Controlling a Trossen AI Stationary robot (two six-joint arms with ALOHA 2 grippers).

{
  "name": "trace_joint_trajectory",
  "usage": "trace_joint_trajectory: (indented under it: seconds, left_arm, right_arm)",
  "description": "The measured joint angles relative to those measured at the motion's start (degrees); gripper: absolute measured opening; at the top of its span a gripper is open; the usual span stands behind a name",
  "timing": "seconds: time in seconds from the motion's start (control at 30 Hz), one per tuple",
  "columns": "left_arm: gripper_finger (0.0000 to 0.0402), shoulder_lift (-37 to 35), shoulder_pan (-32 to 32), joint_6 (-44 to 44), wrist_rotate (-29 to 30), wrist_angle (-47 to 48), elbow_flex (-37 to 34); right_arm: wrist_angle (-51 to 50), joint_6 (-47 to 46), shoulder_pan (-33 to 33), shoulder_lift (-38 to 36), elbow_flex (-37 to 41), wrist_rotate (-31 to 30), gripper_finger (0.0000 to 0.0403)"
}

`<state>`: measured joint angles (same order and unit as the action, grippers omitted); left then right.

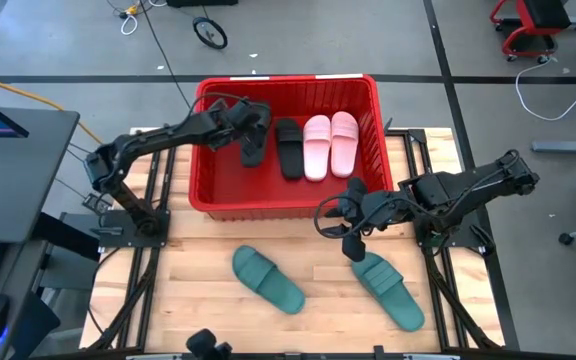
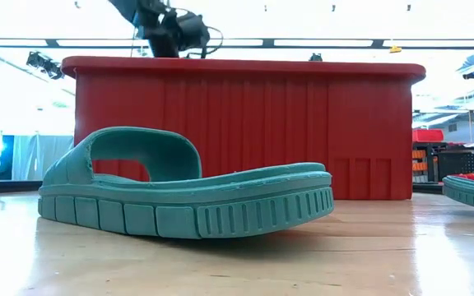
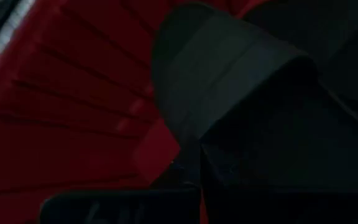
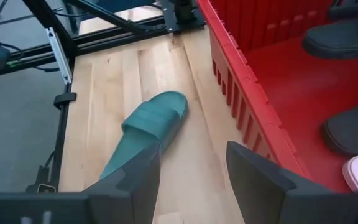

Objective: Pick and place slides into bin
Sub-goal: Put the black slipper into the red bin

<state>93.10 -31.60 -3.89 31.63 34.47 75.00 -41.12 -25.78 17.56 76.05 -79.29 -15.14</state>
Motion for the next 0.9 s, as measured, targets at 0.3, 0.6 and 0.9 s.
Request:
trace_joint_trajectory:
  seconds: [0.3,0.6,0.9]
  left_arm:
    - [0.0,0.0,-4.5,2.8,-4.5,-6.8,-9.2]
    - [0.0011,0.0,-5.3,3.0,-7.0,-14.8,-15.9]
    - [0.0024,0.3,-5.5,3.3,-8.3,-18.0,-16.0]
  right_arm:
    - [0.0,-1.7,0.0,0.0,0.0,0.0,0.0187]
    - [0.0,-4.4,0.0,0.0,0.0,-0.1,0.0187]
    - [0.0,-7.3,0.0,0.0,0.0,0.0,0.0187]
